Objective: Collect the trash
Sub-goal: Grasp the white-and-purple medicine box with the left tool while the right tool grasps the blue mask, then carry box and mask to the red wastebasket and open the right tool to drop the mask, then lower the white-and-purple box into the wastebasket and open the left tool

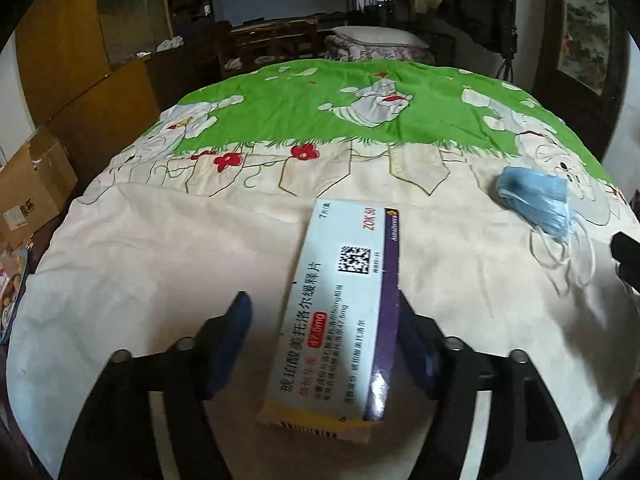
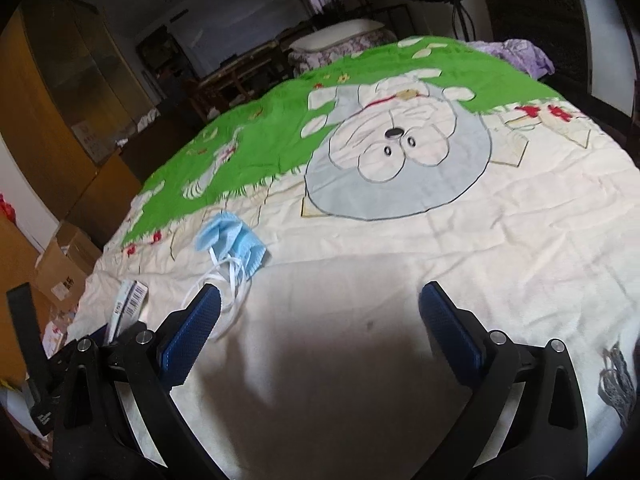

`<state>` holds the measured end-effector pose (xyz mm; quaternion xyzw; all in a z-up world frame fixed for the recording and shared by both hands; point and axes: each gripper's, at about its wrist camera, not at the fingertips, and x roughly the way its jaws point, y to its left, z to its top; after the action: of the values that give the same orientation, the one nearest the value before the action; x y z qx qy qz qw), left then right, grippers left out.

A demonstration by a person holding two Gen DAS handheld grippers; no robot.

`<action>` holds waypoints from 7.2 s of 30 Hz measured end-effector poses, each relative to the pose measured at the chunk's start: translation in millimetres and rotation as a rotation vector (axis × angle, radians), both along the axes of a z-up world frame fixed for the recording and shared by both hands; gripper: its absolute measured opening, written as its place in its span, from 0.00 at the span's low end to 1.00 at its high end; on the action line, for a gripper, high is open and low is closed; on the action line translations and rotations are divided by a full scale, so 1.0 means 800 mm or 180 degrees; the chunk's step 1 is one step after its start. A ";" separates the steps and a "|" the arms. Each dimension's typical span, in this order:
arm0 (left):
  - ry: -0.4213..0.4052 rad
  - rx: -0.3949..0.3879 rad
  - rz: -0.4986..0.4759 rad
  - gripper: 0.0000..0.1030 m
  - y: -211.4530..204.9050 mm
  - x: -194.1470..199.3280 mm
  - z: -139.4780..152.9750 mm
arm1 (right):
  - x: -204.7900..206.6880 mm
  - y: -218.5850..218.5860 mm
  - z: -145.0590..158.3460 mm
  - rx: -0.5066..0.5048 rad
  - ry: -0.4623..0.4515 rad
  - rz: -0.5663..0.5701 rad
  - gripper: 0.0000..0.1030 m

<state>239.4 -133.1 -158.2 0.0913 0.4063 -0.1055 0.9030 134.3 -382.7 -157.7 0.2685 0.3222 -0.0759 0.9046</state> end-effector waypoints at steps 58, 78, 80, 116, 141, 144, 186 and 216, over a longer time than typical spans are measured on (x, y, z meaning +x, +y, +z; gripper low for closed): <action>-0.0235 -0.0645 -0.0125 0.43 0.056 -0.088 0.079 | 0.014 0.080 0.037 0.0082 -0.0094 0.0510 0.27; -0.1429 -0.0666 -0.0096 0.43 0.118 -0.345 0.238 | -0.230 0.182 0.217 -0.0037 -0.1510 0.1195 0.27; -0.1556 -0.0647 -0.0056 0.43 0.134 -0.379 0.246 | -0.258 0.200 0.236 0.0003 -0.1656 0.1385 0.27; -0.0624 -0.0743 0.1677 0.59 0.481 -0.440 0.079 | -0.254 0.475 0.147 -0.0441 -0.0870 0.3061 0.27; -0.0311 0.0529 0.3580 0.75 0.712 -0.514 0.023 | -0.163 0.710 0.024 -0.0653 0.0387 0.4181 0.62; 0.0064 0.0584 0.3633 0.75 0.738 -0.532 -0.043 | -0.160 0.719 0.011 -0.0711 0.0491 0.4172 0.66; 0.2062 -0.0660 0.2875 0.42 0.733 -0.502 -0.598 | -0.188 0.767 -0.027 -0.1485 0.0743 0.4272 0.68; 0.0389 0.0192 0.1560 0.80 0.494 -0.365 -0.064 | -0.163 0.540 0.047 -0.0255 0.0009 0.3612 0.68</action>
<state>-52.8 262.1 -209.3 0.0104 0.4731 0.1235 0.8722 3.9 49.0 -120.3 0.0188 0.4140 0.4095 0.8127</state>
